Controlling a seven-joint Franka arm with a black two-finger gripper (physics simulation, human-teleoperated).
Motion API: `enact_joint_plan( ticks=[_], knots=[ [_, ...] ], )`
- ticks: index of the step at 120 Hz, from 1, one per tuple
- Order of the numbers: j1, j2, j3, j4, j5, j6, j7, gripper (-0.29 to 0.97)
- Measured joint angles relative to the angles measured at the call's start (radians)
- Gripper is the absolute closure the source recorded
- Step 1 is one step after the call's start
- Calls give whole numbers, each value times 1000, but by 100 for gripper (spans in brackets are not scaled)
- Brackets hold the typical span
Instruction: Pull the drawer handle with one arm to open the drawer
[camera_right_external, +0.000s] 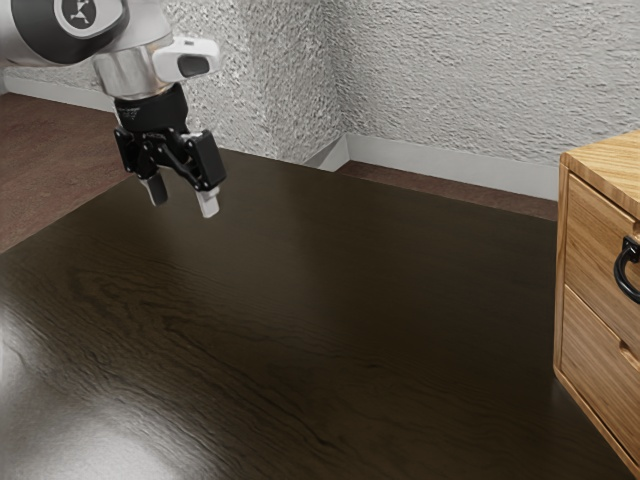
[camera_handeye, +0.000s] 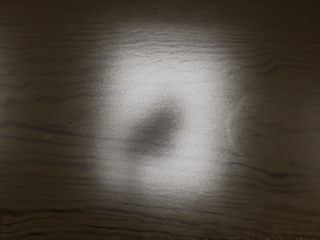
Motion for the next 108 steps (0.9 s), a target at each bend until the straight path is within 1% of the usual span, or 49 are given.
enact_joint_plan(
  ticks=[19,31,43,58,96,108],
  knots=[
    [1,0,1,8,-2,0,7,0],
    [18,-12,-2,159,-5,14,-4,0],
    [6,-67,-7,205,-8,39,-17,0],
    [-4,-88,-15,210,-10,65,-31,0],
    [-3,-45,-31,196,-25,177,-59,0],
    [1,-31,-28,145,-28,191,-70,0]
  ],
)
